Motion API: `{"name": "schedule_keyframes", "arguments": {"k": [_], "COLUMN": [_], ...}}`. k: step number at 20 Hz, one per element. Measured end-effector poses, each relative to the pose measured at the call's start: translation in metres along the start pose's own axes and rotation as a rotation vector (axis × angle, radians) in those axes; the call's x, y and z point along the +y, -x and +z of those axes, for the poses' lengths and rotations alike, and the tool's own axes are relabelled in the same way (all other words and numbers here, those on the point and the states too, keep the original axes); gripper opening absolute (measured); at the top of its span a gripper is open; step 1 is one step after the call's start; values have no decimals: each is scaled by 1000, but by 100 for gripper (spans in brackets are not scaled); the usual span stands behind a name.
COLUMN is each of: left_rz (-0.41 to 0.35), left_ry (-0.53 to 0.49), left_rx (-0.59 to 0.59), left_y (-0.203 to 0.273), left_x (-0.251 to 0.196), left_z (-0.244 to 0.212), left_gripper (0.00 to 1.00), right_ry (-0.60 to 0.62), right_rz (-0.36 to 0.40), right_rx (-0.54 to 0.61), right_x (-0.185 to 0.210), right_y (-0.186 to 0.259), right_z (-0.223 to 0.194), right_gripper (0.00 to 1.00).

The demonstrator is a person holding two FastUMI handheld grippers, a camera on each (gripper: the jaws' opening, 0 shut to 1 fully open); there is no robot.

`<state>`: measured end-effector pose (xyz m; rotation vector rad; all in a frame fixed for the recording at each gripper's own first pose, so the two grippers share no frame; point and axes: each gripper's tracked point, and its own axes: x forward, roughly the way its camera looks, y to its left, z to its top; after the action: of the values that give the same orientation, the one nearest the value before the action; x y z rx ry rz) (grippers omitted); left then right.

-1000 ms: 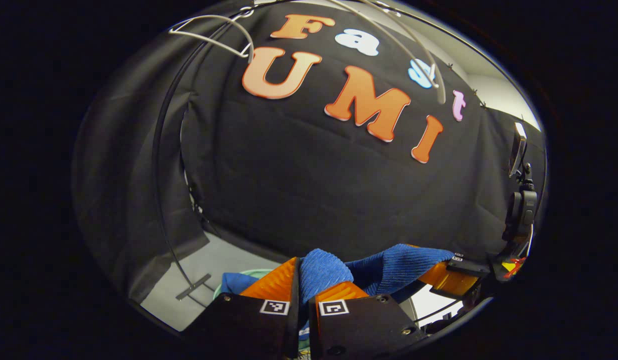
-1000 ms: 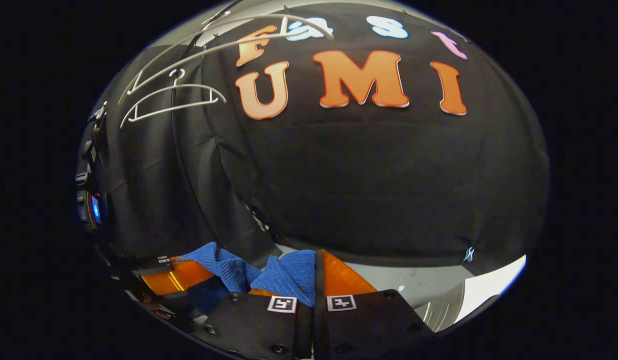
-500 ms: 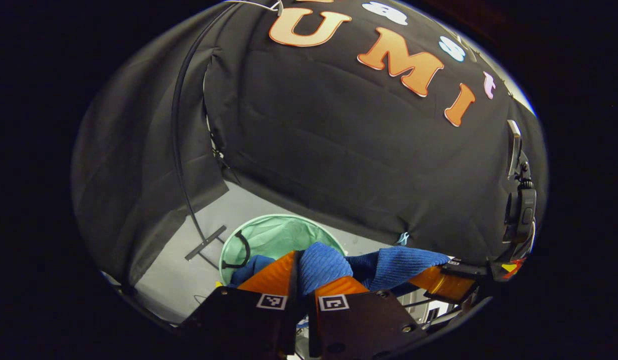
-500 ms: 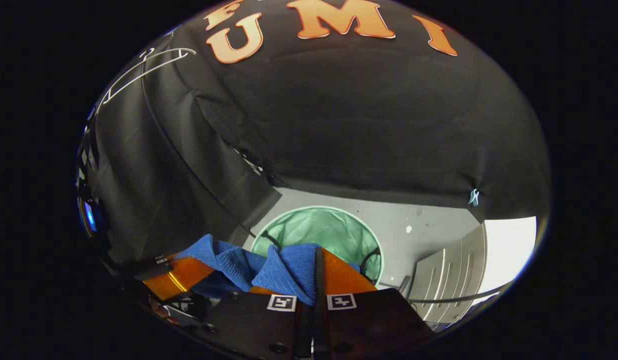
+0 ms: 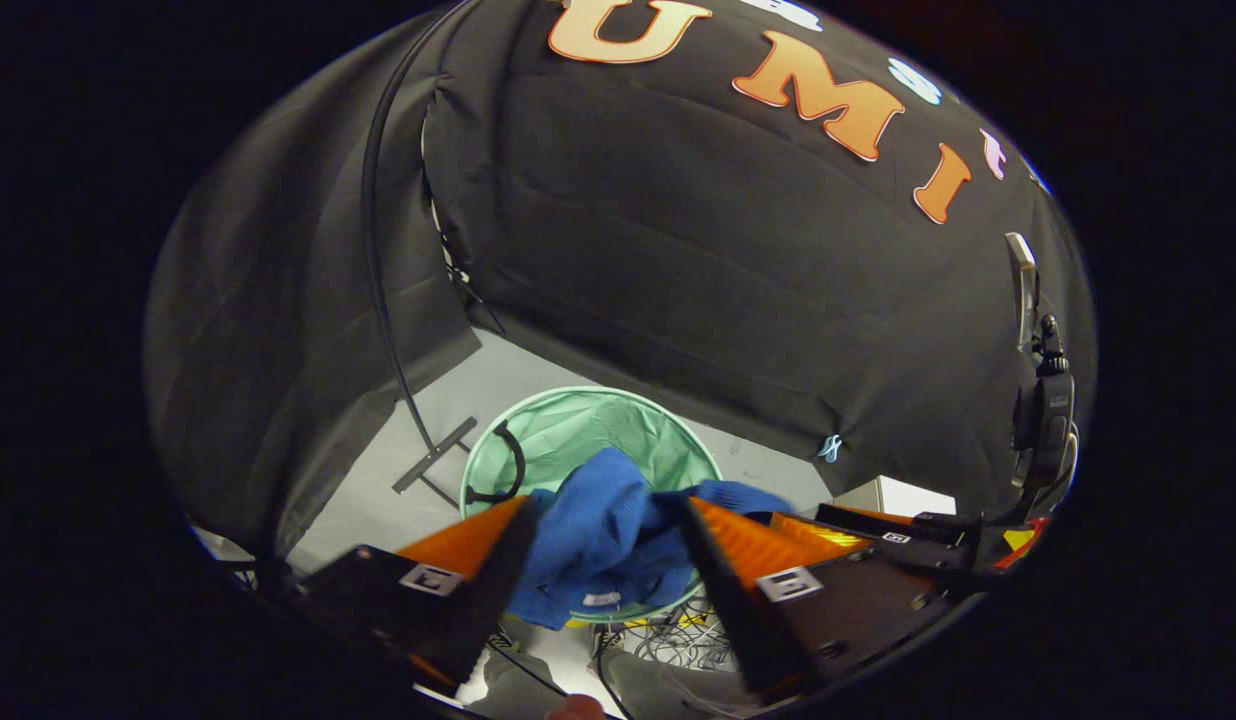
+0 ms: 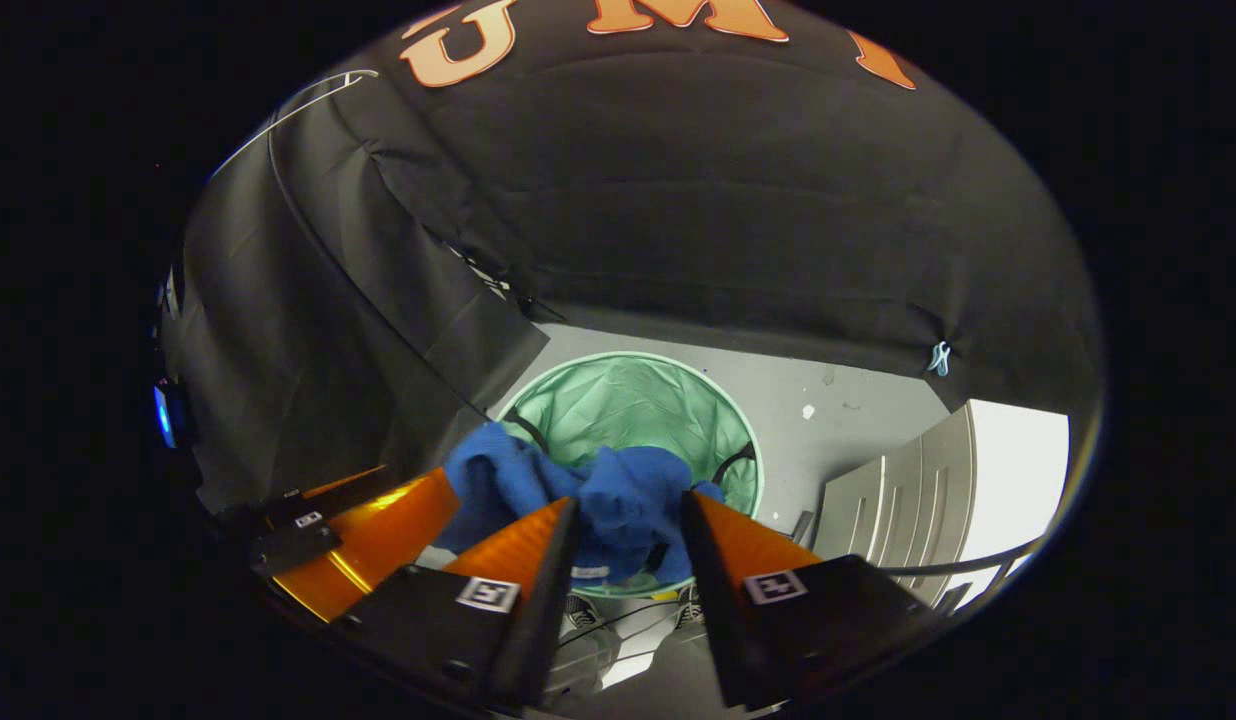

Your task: Grasp the clothes on the hanger with both hands and then place them into the laundry hamper below.

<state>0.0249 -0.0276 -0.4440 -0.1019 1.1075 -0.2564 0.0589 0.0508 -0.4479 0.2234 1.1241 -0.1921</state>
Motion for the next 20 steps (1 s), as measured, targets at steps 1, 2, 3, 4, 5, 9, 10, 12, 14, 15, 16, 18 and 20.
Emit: {"name": "schedule_keyframes", "arguments": {"k": [1, 2, 3, 4, 5, 9, 10, 12, 14, 15, 16, 18, 20], "left_rz": [4, 0, 1, -3, -4, -3, -6, -18, -40, -52, -61, -65, -68], "left_ry": [2, 1, -1, -4, -5, -13, -11, 2, 6, 1, -9, -37, -65], "left_rx": [-2, -1, -6, -8, -11, -44, -66, -113, -158, -183, -208, -275, -345], "left_y": [6, 8, 9, 10, 12, 22, 27, 42, 56, 65, 76, 95, 118], "left_x": [0, -1, -1, 0, 0, 3, 3, 3, 3, 3, 3, 8, 10], "left_z": [-2, -2, -2, -2, -3, 6, 15, 31, 49, 59, 70, 92, 116], "left_gripper": [100, 97, 97, 93, 94, 98, 97, 97, 97, 97, 97, 97, 97], "right_ry": [7, 11, 16, 17, 20, 34, 45, 68, 78, 76, 72, 68, 53], "right_rz": [-5, -4, -4, -5, -5, 8, 4, -4, -13, -18, -21, -36, -43], "right_rx": [0, 0, 0, -4, -6, -47, -75, -132, -181, -205, -239, -328, -426], "right_x": [-2, -1, 0, 0, 0, 7, 7, 11, 18, 22, 30, 40, 46], "right_y": [3, 0, 1, 1, 2, 10, 15, 28, 46, 56, 69, 100, 131], "right_z": [0, -3, -2, -3, -2, 4, 9, 17, 28, 34, 41, 65, 87], "right_gripper": [79, 97, 98, 98, 98, 98, 98, 98, 98, 98, 98, 98, 98]}}
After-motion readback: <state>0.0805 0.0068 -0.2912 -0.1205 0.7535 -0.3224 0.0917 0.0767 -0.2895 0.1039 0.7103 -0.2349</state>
